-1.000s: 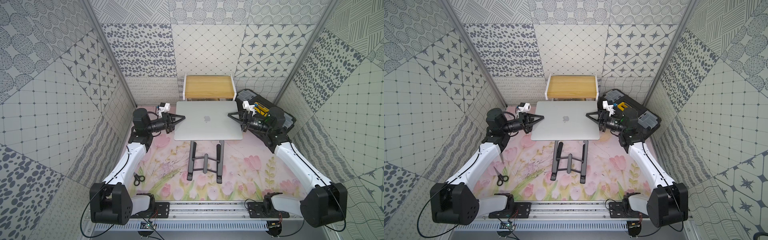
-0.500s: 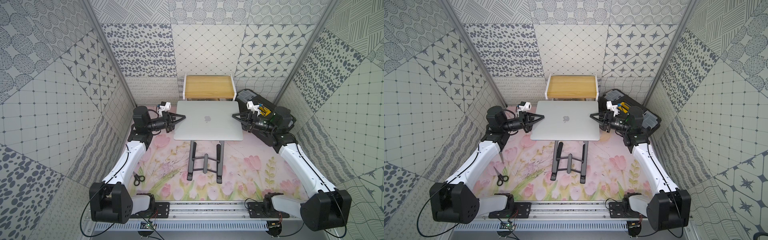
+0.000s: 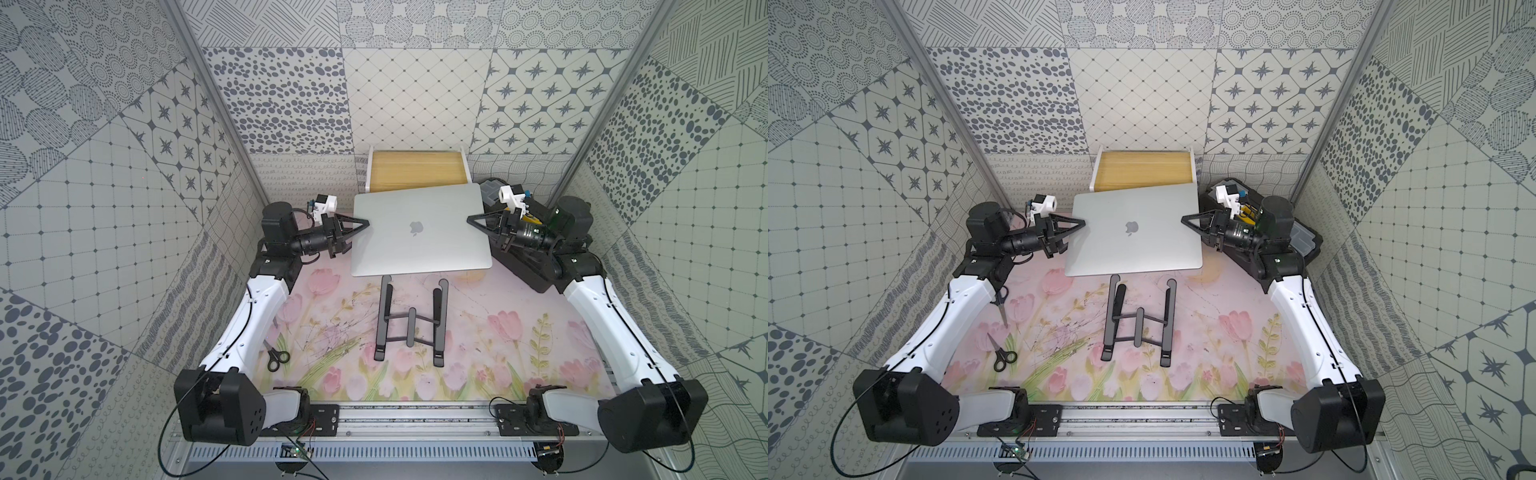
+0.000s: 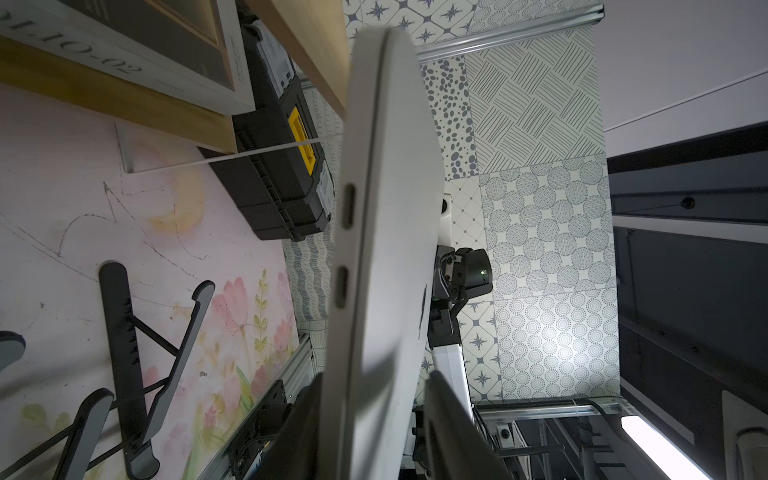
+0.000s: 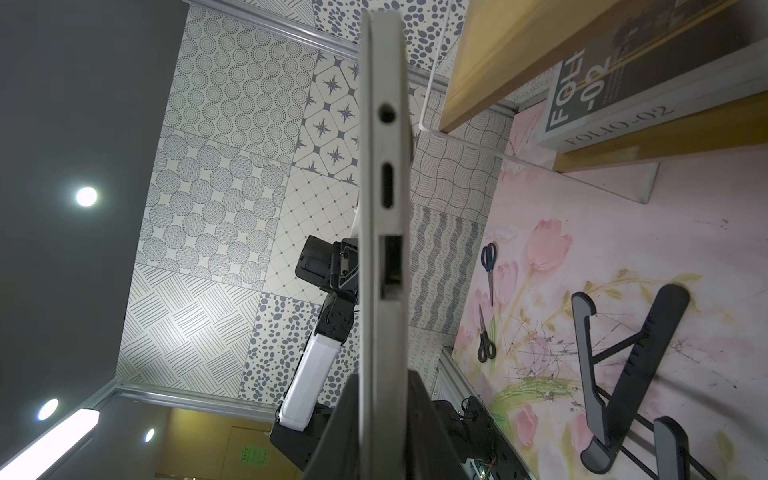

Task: Close the laptop lid and set it aside
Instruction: Pick up the laptop from the computer stand, then place the laptop on the shelf.

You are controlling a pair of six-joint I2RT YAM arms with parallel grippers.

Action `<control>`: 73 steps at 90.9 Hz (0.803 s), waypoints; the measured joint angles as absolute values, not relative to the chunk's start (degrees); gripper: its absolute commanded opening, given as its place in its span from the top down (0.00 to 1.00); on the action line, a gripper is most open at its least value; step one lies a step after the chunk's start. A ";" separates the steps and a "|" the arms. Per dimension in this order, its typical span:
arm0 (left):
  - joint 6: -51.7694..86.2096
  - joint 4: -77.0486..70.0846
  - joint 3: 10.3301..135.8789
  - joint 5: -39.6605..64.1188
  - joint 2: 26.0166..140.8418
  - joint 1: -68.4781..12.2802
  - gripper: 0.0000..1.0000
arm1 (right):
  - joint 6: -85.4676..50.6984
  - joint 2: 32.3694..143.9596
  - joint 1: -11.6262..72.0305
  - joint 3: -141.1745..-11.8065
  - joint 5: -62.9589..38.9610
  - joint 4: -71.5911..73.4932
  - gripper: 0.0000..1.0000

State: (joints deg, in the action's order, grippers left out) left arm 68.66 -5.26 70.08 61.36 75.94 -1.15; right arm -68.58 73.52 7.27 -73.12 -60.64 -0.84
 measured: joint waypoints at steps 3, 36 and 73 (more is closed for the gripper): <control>68.36 -4.47 71.61 61.21 76.60 -1.15 0.78 | -68.73 74.54 7.25 -74.59 -60.51 -0.67 1.00; 65.56 6.55 102.74 60.36 94.83 -1.08 0.78 | -73.36 91.35 6.39 -96.75 -58.72 0.10 1.00; 62.63 13.98 143.96 57.93 123.31 -2.31 0.72 | -71.53 118.17 3.97 -135.04 -60.18 -4.47 1.00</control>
